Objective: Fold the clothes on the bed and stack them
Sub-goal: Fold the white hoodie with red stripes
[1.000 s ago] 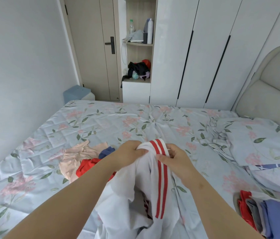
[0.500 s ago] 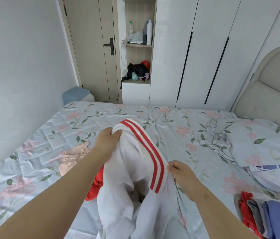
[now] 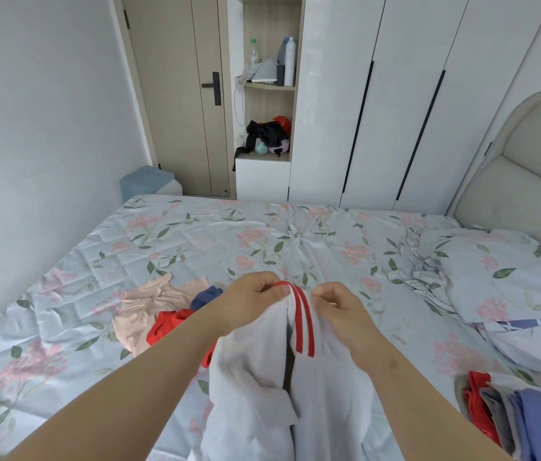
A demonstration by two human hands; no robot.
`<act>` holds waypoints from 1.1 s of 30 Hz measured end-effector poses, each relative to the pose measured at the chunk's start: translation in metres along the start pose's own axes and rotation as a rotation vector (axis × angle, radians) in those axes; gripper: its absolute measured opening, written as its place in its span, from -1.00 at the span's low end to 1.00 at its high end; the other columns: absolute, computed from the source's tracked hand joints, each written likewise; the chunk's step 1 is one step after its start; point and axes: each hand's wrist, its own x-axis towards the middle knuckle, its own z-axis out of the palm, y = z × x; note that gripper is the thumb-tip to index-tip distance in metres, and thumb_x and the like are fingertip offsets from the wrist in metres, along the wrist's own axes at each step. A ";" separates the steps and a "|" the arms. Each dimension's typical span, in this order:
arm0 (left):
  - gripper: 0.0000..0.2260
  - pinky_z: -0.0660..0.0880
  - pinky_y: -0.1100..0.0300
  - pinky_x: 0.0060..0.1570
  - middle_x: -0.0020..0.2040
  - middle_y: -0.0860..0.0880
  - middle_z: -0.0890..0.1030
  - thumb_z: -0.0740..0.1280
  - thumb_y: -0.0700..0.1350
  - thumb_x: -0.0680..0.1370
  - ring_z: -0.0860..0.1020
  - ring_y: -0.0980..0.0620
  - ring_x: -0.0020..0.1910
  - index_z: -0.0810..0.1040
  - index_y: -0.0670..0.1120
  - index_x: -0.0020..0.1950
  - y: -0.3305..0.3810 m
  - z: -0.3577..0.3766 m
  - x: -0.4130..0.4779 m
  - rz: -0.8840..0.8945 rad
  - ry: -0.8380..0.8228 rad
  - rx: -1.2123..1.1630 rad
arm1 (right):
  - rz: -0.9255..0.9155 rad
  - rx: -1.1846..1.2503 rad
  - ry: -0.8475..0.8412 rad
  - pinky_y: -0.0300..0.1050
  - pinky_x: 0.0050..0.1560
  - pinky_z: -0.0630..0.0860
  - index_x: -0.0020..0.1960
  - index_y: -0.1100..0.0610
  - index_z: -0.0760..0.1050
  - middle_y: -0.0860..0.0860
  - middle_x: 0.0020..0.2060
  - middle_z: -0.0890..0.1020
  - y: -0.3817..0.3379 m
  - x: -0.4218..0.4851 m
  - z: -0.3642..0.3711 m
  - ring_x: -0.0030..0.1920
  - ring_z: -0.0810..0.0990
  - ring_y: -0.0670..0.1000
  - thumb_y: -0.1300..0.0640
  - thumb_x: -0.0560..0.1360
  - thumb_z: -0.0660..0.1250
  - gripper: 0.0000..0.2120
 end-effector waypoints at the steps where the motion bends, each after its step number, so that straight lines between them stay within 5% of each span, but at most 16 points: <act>1: -0.68 0.26 0.32 -0.35 -0.40 0.05 0.33 0.25 -0.11 0.61 0.30 0.17 -0.42 0.35 -0.06 -0.35 0.001 0.005 0.002 -0.049 0.054 -0.065 | 0.006 0.036 -0.005 -0.37 -0.14 0.38 -0.04 0.03 0.44 -0.10 -0.05 0.52 0.006 -0.003 0.002 -0.02 0.50 -0.10 0.20 0.55 0.29 -0.91; 4: -0.71 0.34 0.19 -0.17 -0.29 -0.09 0.44 0.22 -0.04 0.62 0.37 0.01 -0.26 0.42 -0.13 -0.27 0.002 0.011 0.011 -0.203 0.198 -0.338 | 0.038 0.005 -0.014 -0.34 0.00 0.42 0.13 -0.01 0.36 -0.14 0.06 0.46 0.027 -0.007 0.006 0.08 0.46 -0.17 0.15 0.40 0.48 -0.60; 7: -0.75 0.39 0.08 0.00 -0.14 -0.15 0.51 0.24 -0.01 0.60 0.43 -0.06 -0.13 0.49 -0.18 -0.15 0.009 0.007 0.013 -0.230 0.222 -0.504 | 0.067 -0.241 0.047 -0.03 0.25 0.42 0.26 0.01 0.33 -0.06 0.18 0.44 0.044 -0.006 0.009 0.22 0.44 -0.03 0.03 0.26 0.53 -0.36; 10: -0.76 0.45 0.03 0.12 -0.09 -0.17 0.58 0.24 -0.03 0.61 0.51 -0.07 -0.09 0.52 -0.18 -0.11 0.010 0.003 0.015 -0.249 0.251 -0.610 | 0.090 -0.405 0.071 -0.18 0.25 0.35 0.30 0.07 0.36 -0.07 0.17 0.42 0.050 -0.004 0.013 0.25 0.42 0.00 0.10 0.42 0.43 -0.50; 12: -0.78 0.46 0.04 0.08 -0.13 -0.16 0.58 0.23 -0.05 0.61 0.51 -0.05 -0.13 0.51 -0.18 -0.11 0.007 -0.003 0.014 -0.225 0.274 -0.640 | 0.048 -0.490 0.075 -0.41 -0.05 0.33 0.05 0.07 0.47 -0.05 -0.05 0.52 0.049 -0.005 0.011 0.06 0.49 0.03 0.14 0.53 0.29 -0.90; 13: -0.77 0.46 0.08 -0.01 -0.19 -0.15 0.55 0.23 -0.06 0.61 0.48 -0.04 -0.17 0.50 -0.17 -0.14 0.004 -0.007 0.013 -0.200 0.289 -0.610 | 0.009 -0.504 0.088 -0.40 -0.20 0.30 -0.13 0.09 0.43 -0.05 -0.22 0.49 0.048 -0.005 0.008 -0.08 0.48 0.04 0.16 0.56 0.24 -0.91; 16: -0.68 0.27 0.24 -0.34 -0.39 -0.01 0.38 0.23 -0.05 0.61 0.34 0.05 -0.37 0.35 -0.09 -0.33 -0.012 -0.026 0.008 -0.136 0.347 -0.128 | 0.008 -0.389 0.073 -0.26 -0.33 0.22 -0.26 0.12 0.32 -0.03 -0.38 0.34 0.041 -0.001 -0.010 -0.31 0.33 -0.02 0.18 0.59 0.18 -0.76; 19: -0.83 0.32 0.31 -0.32 -0.32 0.02 0.47 0.28 0.03 0.56 0.41 0.08 -0.34 0.39 0.05 -0.20 -0.030 -0.033 -0.001 -0.129 0.207 0.238 | -0.048 -0.235 0.096 -0.33 -0.44 0.18 -0.20 0.20 0.36 -0.02 -0.37 0.30 0.021 0.005 -0.024 -0.37 0.25 -0.07 0.21 0.61 0.14 -0.79; 20: -0.88 0.37 0.33 -0.22 -0.20 0.02 0.53 0.32 0.09 0.52 0.48 0.07 -0.23 0.40 0.12 -0.07 -0.033 -0.032 -0.006 -0.106 0.107 0.220 | -0.075 -0.213 0.076 -0.35 -0.46 0.19 -0.16 0.25 0.37 -0.02 -0.37 0.30 0.012 0.006 -0.026 -0.37 0.25 -0.08 0.20 0.61 0.13 -0.80; 22: -0.60 0.35 0.50 -0.01 0.12 0.12 0.50 0.40 0.07 0.49 0.48 0.18 0.08 0.30 0.18 0.23 -0.029 -0.019 -0.012 0.010 -0.108 0.146 | -0.124 -0.217 -0.018 -0.38 -0.44 0.21 -0.10 0.27 0.41 -0.03 -0.36 0.33 -0.003 0.009 -0.022 -0.39 0.28 -0.13 0.17 0.62 0.13 -0.80; 24: -0.51 0.29 0.54 0.12 0.21 0.25 0.43 0.40 -0.06 0.50 0.41 0.37 0.18 0.27 0.09 0.35 -0.022 -0.002 -0.015 0.106 -0.264 0.066 | -0.166 -0.265 -0.145 -0.40 -0.38 0.26 -0.08 0.20 0.46 -0.08 -0.34 0.38 -0.015 0.009 -0.015 -0.40 0.32 -0.21 0.16 0.62 0.15 -0.82; 28: -0.78 0.39 0.23 0.21 0.08 0.03 0.60 0.28 -0.07 0.59 0.50 0.17 0.06 0.54 -0.08 0.20 -0.023 0.011 -0.011 0.002 -0.183 -0.040 | -0.162 -0.314 -0.196 -0.40 -0.36 0.27 -0.13 0.15 0.48 -0.10 -0.35 0.39 -0.017 0.009 -0.009 -0.41 0.32 -0.21 0.15 0.60 0.19 -0.82; 33: -0.60 0.36 0.10 0.31 0.17 -0.02 0.56 0.32 0.12 0.52 0.50 0.03 0.17 0.56 -0.20 0.11 -0.019 0.010 -0.004 -0.188 -0.089 -0.420 | -0.054 -0.336 -0.254 -0.40 -0.37 0.28 -0.23 0.05 0.43 -0.14 -0.37 0.42 0.009 0.000 -0.016 -0.40 0.37 -0.24 0.09 0.52 0.34 -0.83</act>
